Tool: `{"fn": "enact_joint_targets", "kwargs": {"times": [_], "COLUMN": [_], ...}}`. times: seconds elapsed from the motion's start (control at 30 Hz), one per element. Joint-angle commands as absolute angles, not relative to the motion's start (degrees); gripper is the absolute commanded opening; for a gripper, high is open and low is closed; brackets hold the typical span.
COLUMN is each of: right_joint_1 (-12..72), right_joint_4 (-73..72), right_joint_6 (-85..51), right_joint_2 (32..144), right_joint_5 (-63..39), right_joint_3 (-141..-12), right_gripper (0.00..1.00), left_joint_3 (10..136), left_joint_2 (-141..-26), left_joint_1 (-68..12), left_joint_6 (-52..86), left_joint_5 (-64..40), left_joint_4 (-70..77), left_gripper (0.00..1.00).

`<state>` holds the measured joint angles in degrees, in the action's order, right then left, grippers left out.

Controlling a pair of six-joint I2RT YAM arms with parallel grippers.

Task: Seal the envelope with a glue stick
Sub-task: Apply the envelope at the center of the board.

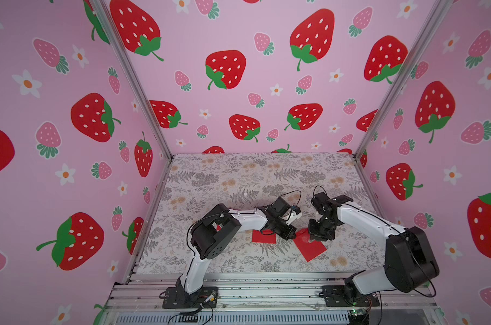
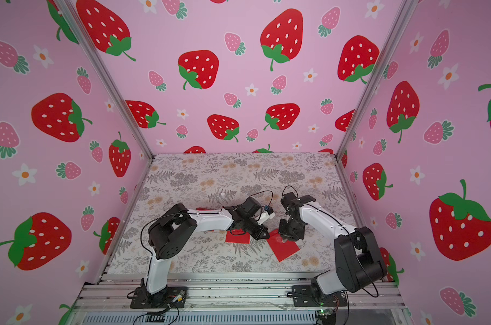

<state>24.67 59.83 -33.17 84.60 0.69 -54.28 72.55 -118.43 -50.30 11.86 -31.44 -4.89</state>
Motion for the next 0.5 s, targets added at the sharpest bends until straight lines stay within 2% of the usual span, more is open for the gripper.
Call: {"fn": "enact_joint_targets", "kwargs": {"times": [0.0, 0.2, 0.47], "right_joint_1": [24.43, 24.43, 23.67], "right_joint_4": [59.81, 50.17, 49.10], "right_joint_6": [-32.04, -33.47, -34.12], "right_joint_2": [85.51, 84.64, 83.34], "right_joint_5": [-0.68, -14.93, -14.01], "right_joint_3": [-54.19, -51.95, -51.59], "right_gripper": [0.00, 0.00, 0.00], "left_joint_3": [71.89, 72.25, 71.72], "left_joint_2": [-117.68, -117.95, -117.34], "left_joint_1": [-50.21, -50.25, -50.20], "left_joint_6": [11.56, 11.53, 11.60], "left_joint_5": [-31.27, -31.63, -31.13], "left_joint_4": [-5.00, -5.01, -4.95], "left_gripper": [0.00, 0.00, 0.00]}}
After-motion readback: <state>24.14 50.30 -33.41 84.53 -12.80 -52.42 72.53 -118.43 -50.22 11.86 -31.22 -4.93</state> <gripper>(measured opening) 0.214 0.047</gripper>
